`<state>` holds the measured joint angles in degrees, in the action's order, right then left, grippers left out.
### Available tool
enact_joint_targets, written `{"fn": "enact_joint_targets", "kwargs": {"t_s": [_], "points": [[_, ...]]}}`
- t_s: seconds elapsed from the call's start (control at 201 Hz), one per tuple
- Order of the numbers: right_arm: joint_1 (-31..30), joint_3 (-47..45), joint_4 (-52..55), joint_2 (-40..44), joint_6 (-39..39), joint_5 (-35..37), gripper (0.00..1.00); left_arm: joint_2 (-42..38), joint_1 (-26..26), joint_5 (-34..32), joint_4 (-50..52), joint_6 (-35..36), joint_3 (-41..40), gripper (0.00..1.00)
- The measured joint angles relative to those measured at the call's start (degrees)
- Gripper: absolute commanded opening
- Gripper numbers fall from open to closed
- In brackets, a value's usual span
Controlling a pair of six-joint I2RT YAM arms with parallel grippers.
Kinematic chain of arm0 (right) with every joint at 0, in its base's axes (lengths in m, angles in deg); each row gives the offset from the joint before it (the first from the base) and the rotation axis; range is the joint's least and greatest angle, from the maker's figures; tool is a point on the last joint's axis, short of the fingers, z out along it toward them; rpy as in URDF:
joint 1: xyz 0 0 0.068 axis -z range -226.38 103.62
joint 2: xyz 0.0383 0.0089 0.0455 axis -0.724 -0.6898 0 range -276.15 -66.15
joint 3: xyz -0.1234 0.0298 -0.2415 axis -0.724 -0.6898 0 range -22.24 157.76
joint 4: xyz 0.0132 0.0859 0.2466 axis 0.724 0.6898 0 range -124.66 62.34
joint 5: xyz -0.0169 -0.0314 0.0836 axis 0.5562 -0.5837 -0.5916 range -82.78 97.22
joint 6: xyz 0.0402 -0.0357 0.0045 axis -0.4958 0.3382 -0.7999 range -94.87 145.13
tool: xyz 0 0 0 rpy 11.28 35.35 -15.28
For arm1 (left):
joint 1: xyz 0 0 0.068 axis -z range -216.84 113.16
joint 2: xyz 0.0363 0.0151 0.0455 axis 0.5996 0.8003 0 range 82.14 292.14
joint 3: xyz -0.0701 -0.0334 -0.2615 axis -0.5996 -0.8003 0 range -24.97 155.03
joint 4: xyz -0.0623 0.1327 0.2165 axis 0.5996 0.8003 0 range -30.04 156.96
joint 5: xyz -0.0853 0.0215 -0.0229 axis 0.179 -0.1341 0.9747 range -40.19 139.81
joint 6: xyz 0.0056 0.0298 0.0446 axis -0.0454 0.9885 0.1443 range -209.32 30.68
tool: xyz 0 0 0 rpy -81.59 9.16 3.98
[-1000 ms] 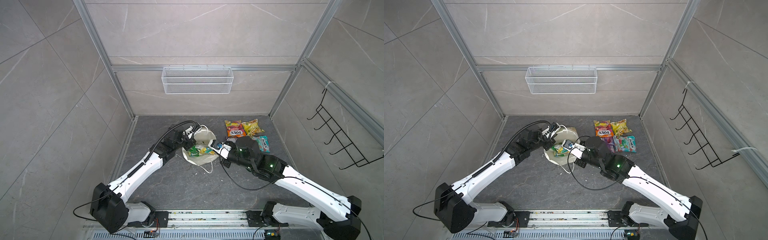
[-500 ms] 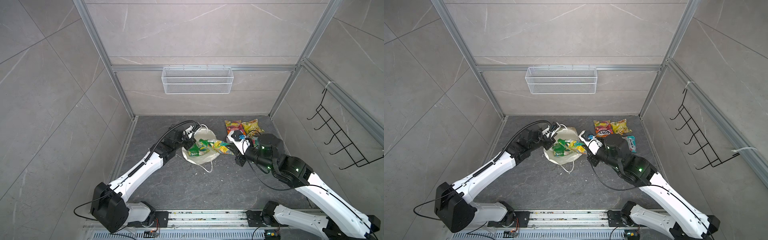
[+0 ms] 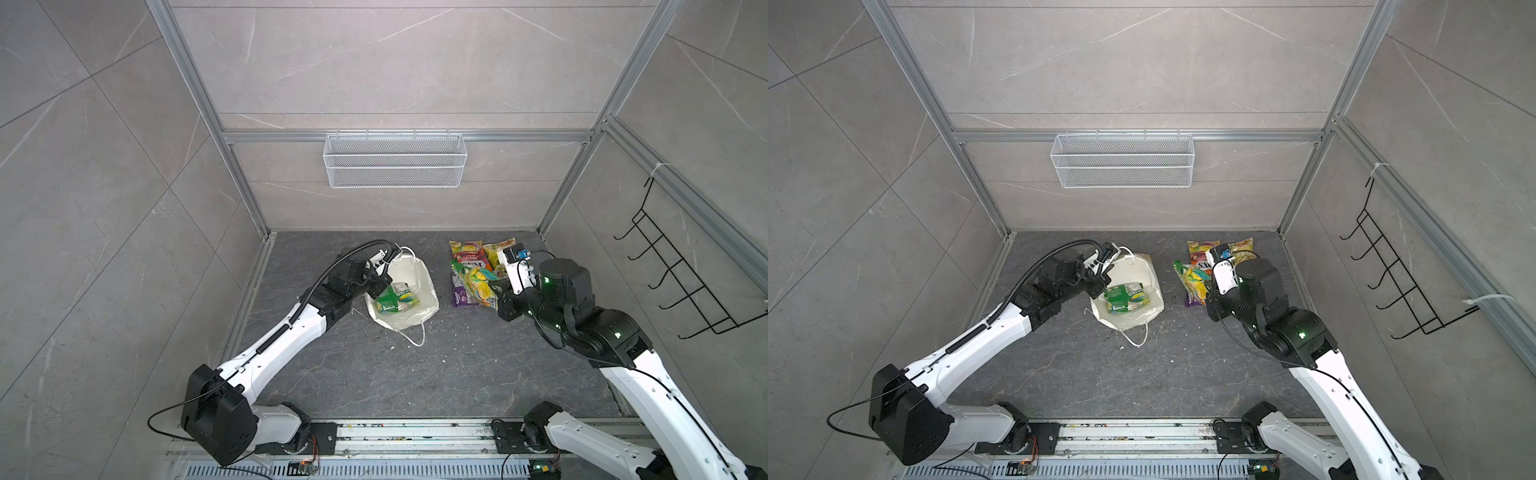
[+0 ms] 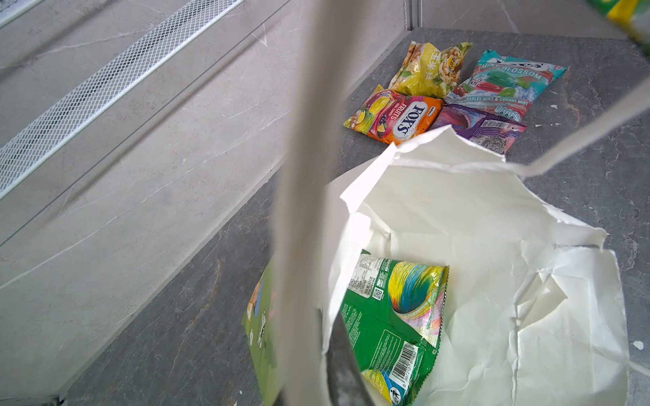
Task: Take the snacks out of the paper bag
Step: Place the snack at the middle-right of the table.
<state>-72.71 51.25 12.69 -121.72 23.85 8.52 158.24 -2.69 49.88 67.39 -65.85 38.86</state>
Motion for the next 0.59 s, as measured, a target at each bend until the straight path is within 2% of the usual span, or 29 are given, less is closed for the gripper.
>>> {"fn": "enact_joint_targets", "kwargs": {"t_s": [0.09,0.229,0.304,0.448,0.592], "points": [[5.9,-0.4,1.6,-2.3,-1.9,-4.4,0.0,0.0,0.0,0.0,0.0,-0.2,0.0,0.0],[16.6,-3.0,1.9,-5.7,-4.4,-16.1,0.0,0.0,0.0,0.0,0.0,-0.5,0.0,0.0],[20.2,-4.4,1.4,-7.4,-5.7,-22.1,0.0,0.0,0.0,0.0,-0.1,-0.6,0.0,0.0],[22.2,-6.0,-1.4,-10.6,-8.1,-33.2,0.0,0.0,0.0,0.0,-0.1,-0.6,0.0,0.0],[22.2,-9.4,-9.0,-13.5,-13.0,-43.8,0.0,0.1,0.0,0.0,-0.2,-0.6,0.0,0.0]]}}
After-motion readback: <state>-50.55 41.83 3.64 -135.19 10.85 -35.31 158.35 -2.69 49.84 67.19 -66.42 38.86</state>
